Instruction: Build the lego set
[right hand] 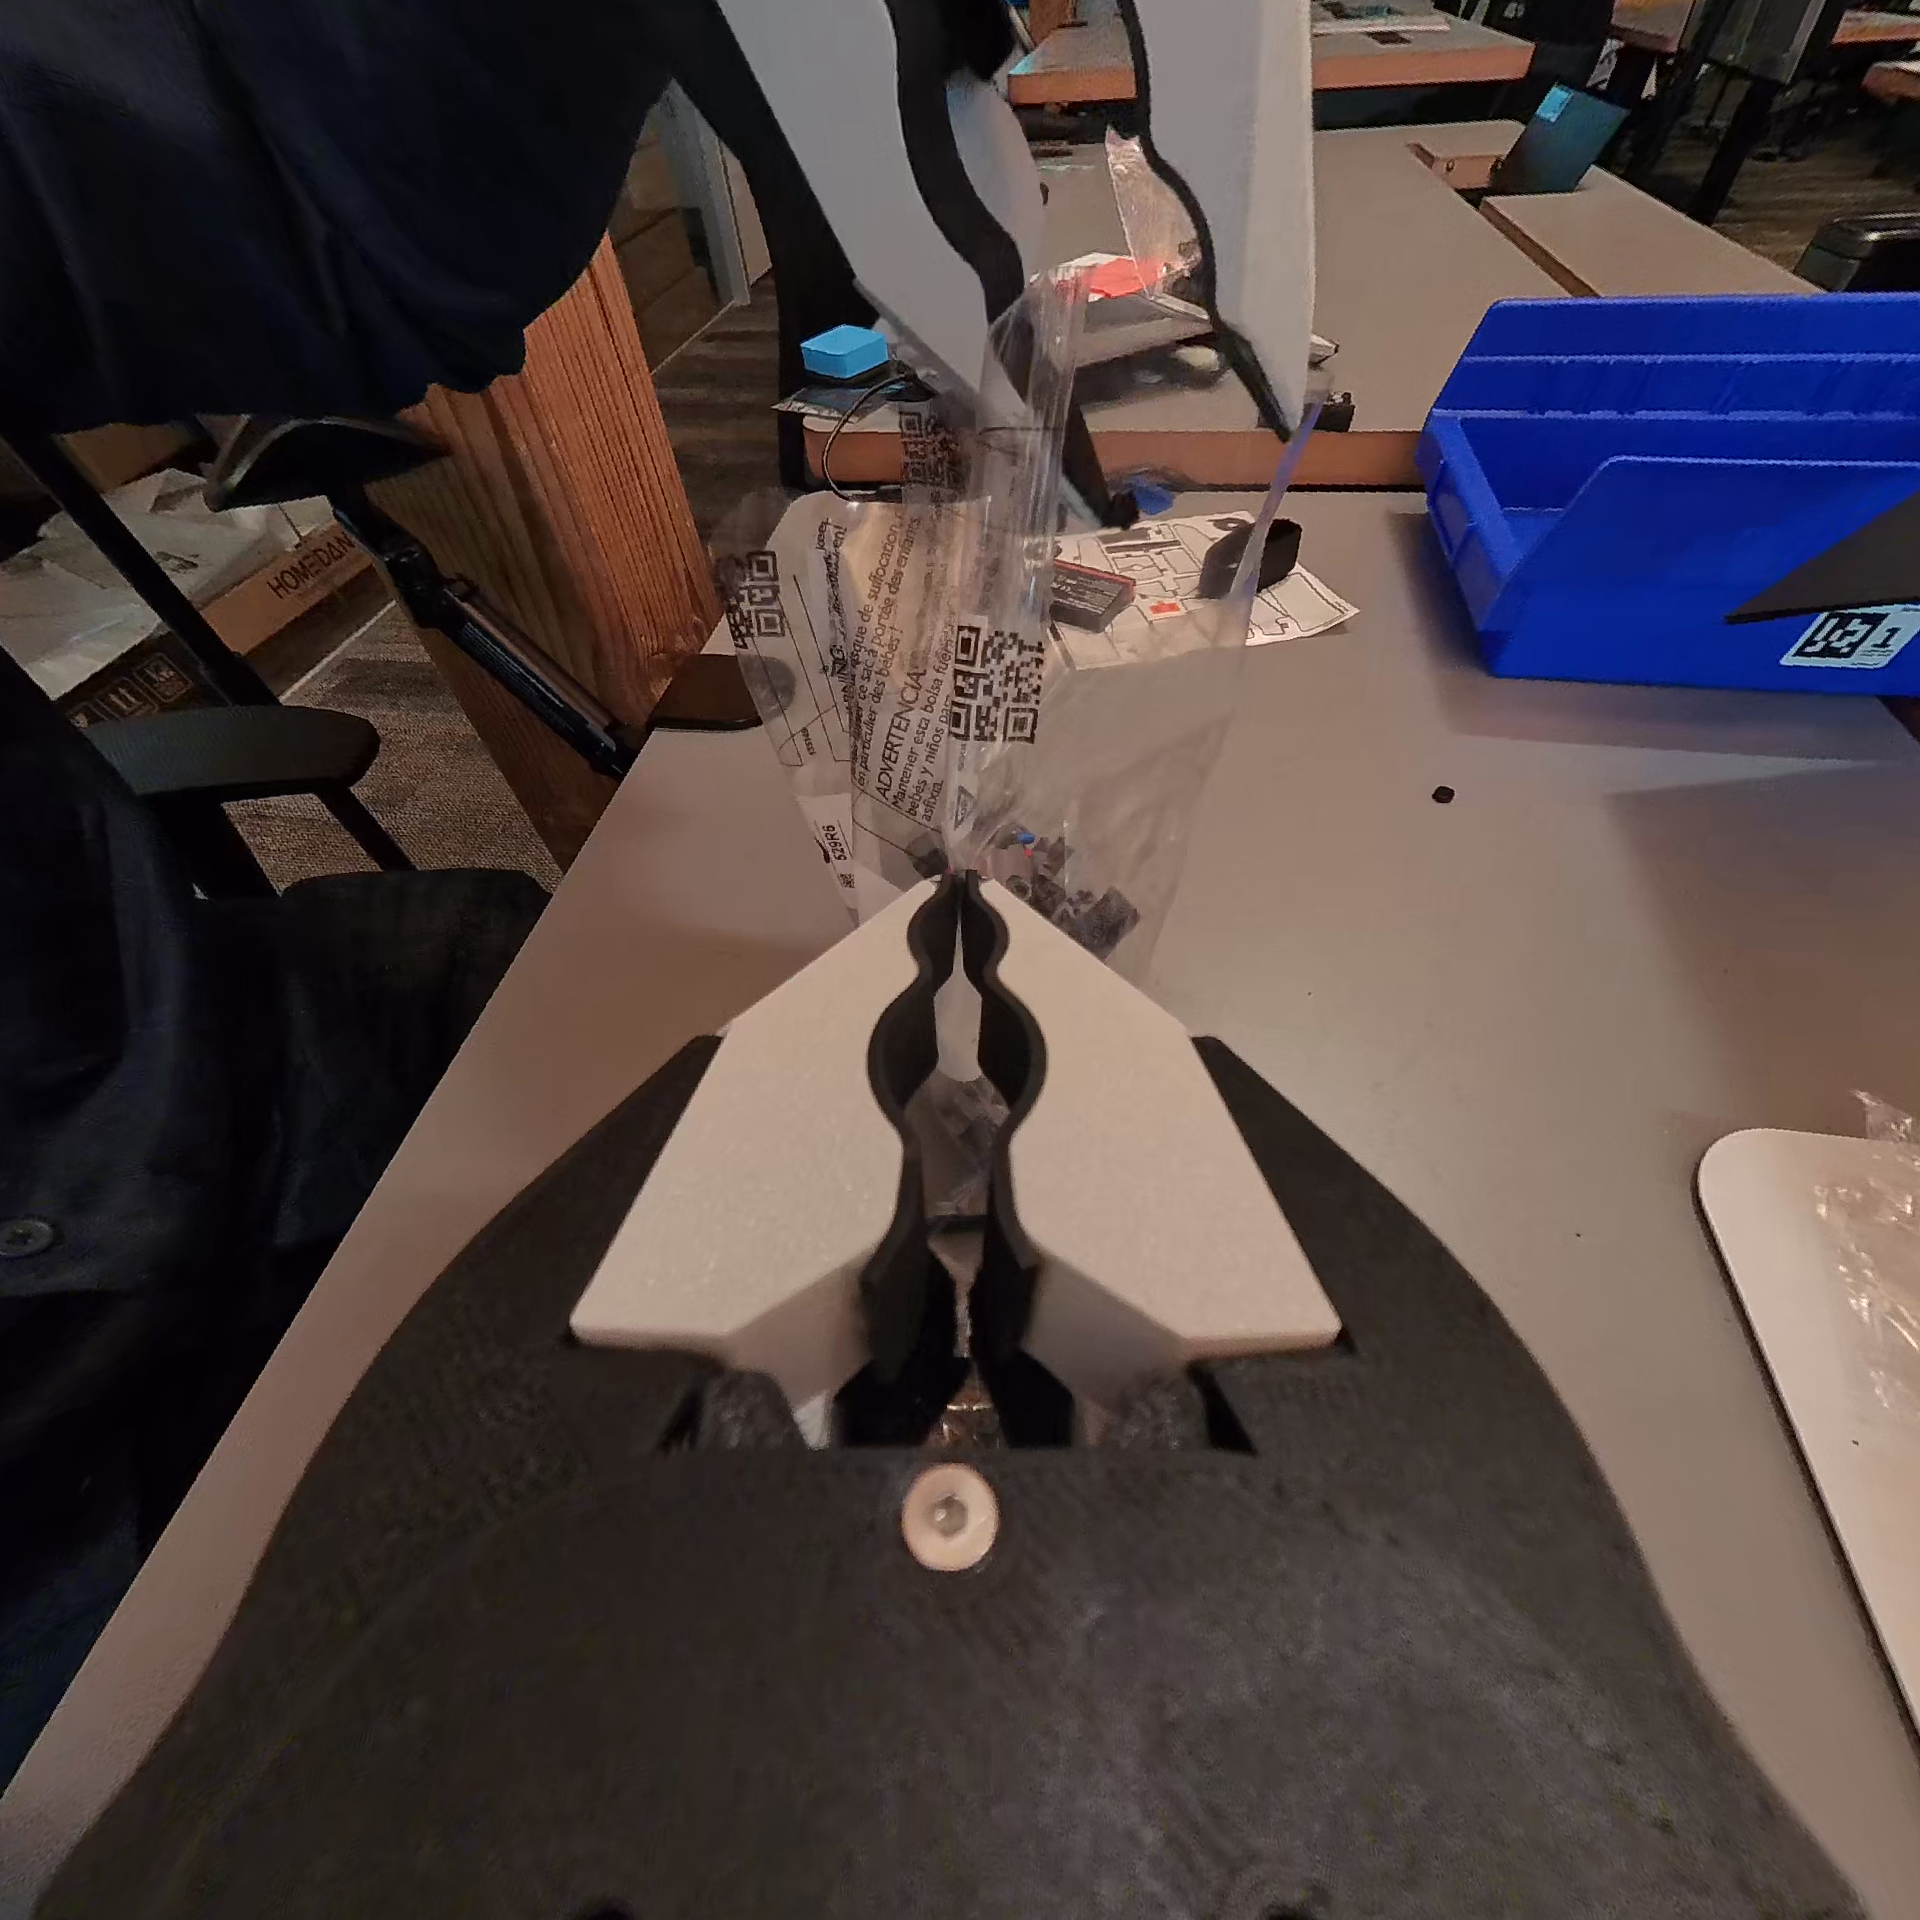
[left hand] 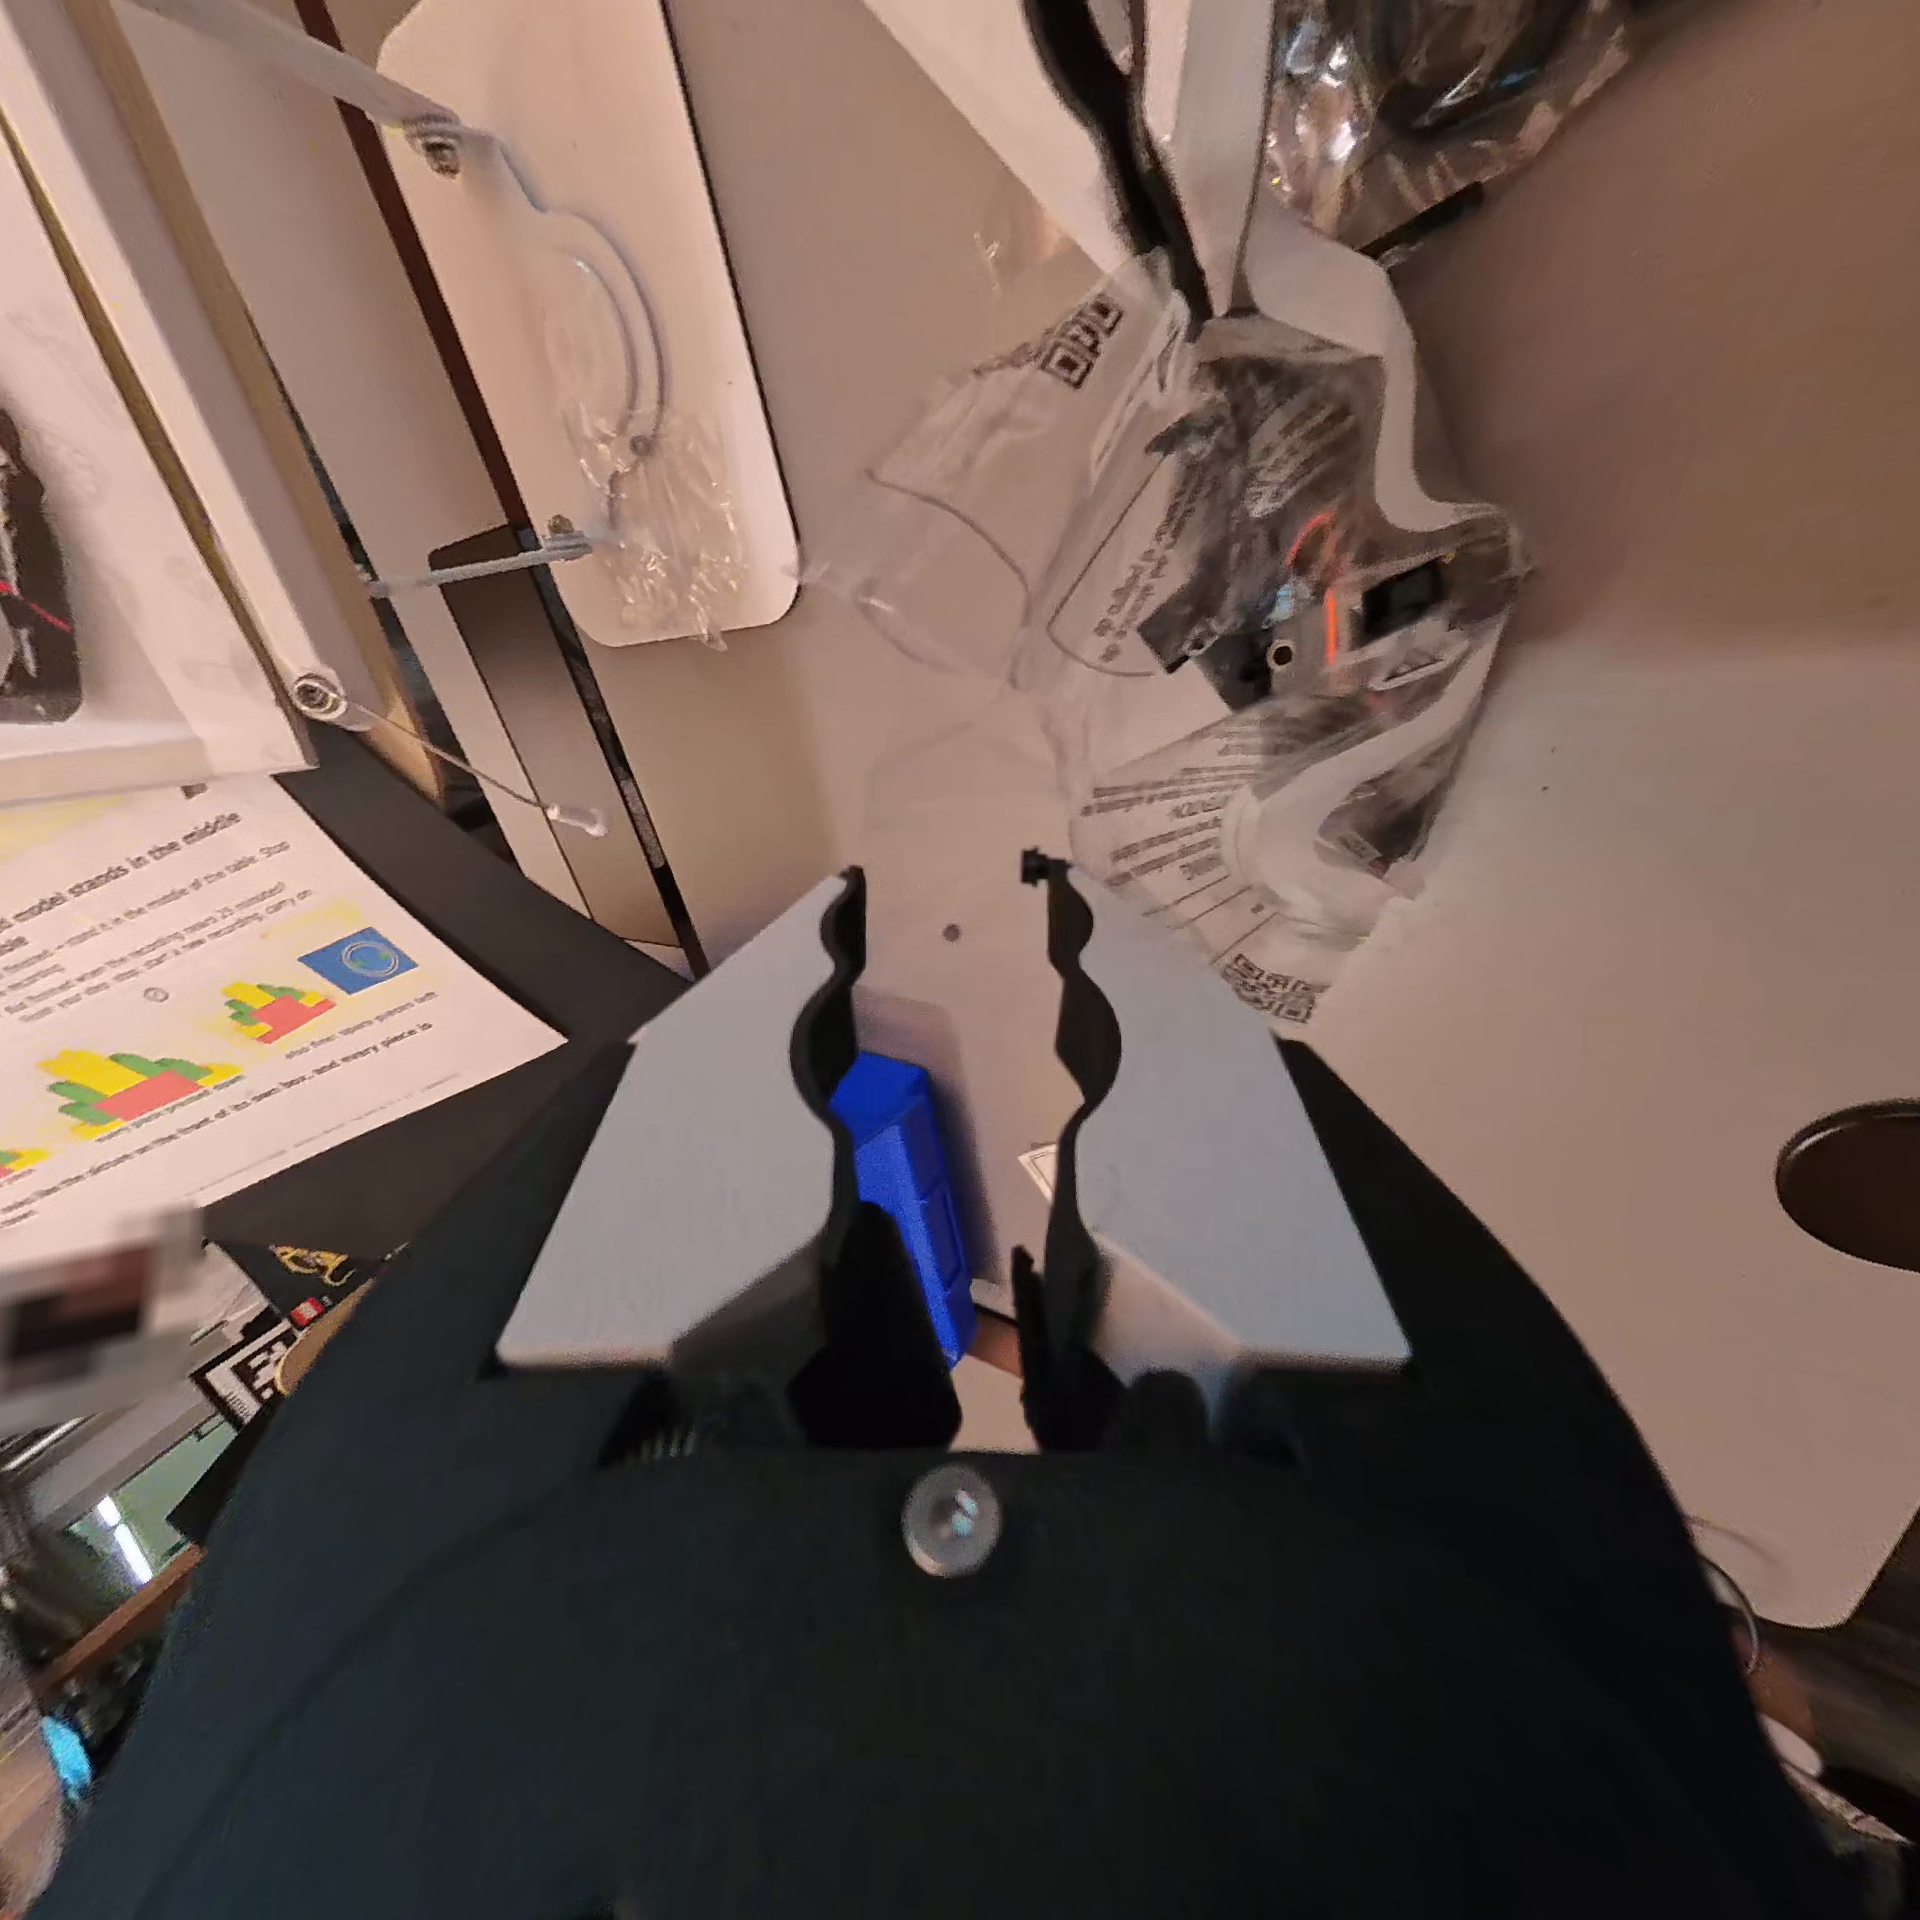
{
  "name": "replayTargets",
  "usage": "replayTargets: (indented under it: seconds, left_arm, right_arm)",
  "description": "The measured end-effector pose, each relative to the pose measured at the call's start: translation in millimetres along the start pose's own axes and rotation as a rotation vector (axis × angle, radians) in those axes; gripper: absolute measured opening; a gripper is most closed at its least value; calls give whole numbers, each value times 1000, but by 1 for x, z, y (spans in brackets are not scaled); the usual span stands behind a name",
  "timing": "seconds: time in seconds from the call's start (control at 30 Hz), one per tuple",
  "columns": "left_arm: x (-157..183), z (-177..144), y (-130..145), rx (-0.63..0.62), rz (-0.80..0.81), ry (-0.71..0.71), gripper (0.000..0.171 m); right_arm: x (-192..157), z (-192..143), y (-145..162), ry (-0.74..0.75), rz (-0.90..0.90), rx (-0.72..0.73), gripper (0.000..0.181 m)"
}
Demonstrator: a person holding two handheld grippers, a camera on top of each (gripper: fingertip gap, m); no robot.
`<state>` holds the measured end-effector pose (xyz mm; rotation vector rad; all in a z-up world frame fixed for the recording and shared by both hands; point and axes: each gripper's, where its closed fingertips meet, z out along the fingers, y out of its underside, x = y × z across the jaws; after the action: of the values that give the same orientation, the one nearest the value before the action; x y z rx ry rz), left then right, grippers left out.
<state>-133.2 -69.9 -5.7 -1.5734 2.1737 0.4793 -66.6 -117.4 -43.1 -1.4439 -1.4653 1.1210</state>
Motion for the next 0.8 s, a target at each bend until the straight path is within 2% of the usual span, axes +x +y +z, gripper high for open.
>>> replayTargets:
  seconds: [0.1,0.17,0.2,0.37,0.43,0.6,0.73,0.8]
  left_arm:
    - [-6,2,7,-35,-23,-33,60]
    - [-11,4,13,-65,-51,-59,72]
    - [-14,4,16,-72,-70,-69,73]
    - [-14,9,25,-66,-149,-6,50]
    - [-12,8,24,-24,-159,29,26]
    - [-24,6,37,99,-328,26,33]
    - [-27,33,60,144,-502,49,46]
    - [-24,42,63,220,-560,82,46]
  right_arm:
    - [0,0,0,-1,-1,0,0]
    - [-1,0,-1,-1,-3,1,0]
    - [-1,0,-1,-1,-4,1,0]
    - [-1,0,-1,-1,-9,-1,0]
    - [-1,0,-1,0,-9,-2,0]
    - [-6,-3,1,-23,-21,-12,0]
    - [-10,-5,5,-57,-15,-25,0]
    - [-11,-7,6,-66,-10,-22,0]
